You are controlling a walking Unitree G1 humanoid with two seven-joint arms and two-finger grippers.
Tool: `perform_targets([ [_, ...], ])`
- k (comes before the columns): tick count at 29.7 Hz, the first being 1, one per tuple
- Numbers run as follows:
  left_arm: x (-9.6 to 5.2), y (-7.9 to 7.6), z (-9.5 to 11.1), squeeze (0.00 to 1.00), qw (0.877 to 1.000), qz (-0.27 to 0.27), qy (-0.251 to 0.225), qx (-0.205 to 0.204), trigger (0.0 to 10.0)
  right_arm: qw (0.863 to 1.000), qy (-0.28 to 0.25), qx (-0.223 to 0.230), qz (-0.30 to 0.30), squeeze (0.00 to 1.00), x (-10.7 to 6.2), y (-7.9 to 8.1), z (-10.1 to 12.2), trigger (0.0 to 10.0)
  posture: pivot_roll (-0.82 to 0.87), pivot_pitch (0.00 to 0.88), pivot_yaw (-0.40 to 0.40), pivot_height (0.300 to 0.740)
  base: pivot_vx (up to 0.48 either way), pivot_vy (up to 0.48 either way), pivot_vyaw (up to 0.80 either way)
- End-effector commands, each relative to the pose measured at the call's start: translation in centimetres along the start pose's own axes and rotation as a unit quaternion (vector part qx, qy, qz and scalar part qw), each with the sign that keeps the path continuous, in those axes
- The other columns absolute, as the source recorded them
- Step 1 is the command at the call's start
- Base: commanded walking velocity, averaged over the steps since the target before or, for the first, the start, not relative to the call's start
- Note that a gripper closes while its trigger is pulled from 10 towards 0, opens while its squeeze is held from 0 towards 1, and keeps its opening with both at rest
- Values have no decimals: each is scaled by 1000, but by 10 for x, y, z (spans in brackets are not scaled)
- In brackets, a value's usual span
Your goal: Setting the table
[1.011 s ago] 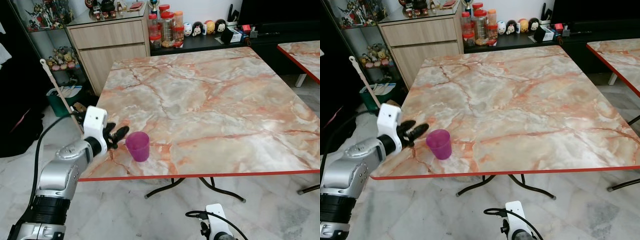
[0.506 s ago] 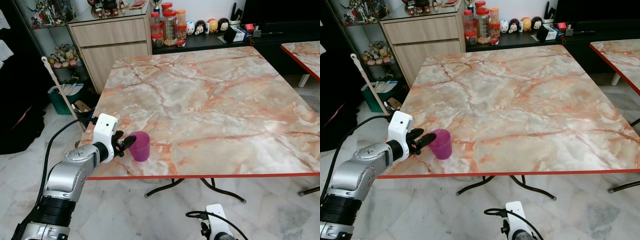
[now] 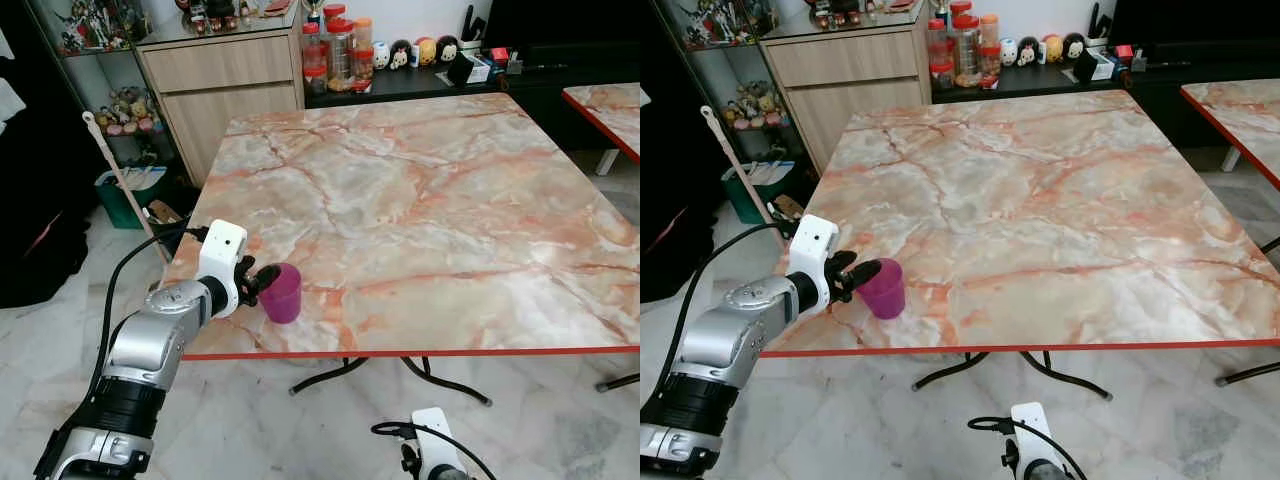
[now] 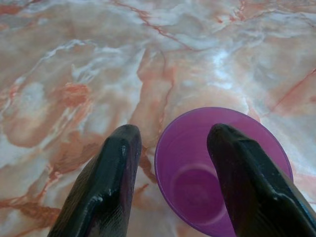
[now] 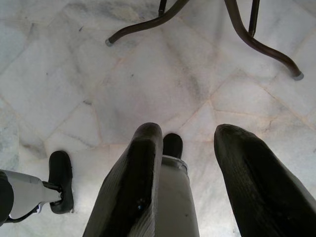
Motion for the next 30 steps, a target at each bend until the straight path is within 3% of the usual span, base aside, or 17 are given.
perform_targets([
  [1,3,1,2,0,1000,-1,7,17,10000,1000,2,-2,4,0,0,3,0,10000,-98,0,73,740,0,0,0],
  [24,15,-4,0,0,999,-4,16,29,10000,1000,1,1,2,0,0,2,0,10000,-110,0,76,740,0,0,0],
  [25,15,-4,0,0,999,-5,17,29,9098,1000,1,1,2,0,0,2,0,10000,-110,0,76,740,0,0,0],
  [27,16,-4,0,0,999,-5,17,30,9098,1000,1,1,3,0,0,3,0,10000,-110,0,76,740,0,0,0],
  [28,16,-4,-1,0,999,-6,18,30,10000,1000,1,0,3,0,0,3,0,10000,-110,0,76,740,0,0,0],
  [30,16,-4,-1,0,999,-6,18,31,8941,1000,2,0,3,0,0,3,0,10000,-110,0,76,740,0,0,0],
])
Point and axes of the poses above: a point about 5 cm out from each wrist's last joint towards the gripper, its own x axis pointing out of the wrist towards the gripper, its own z axis along the axis of the wrist's last joint, y = z × x, the point moved 1 cm from there along x, pointing out of the wrist towards the gripper, and after that the axes turned 13 degrees about x, right-handed, at the moved point
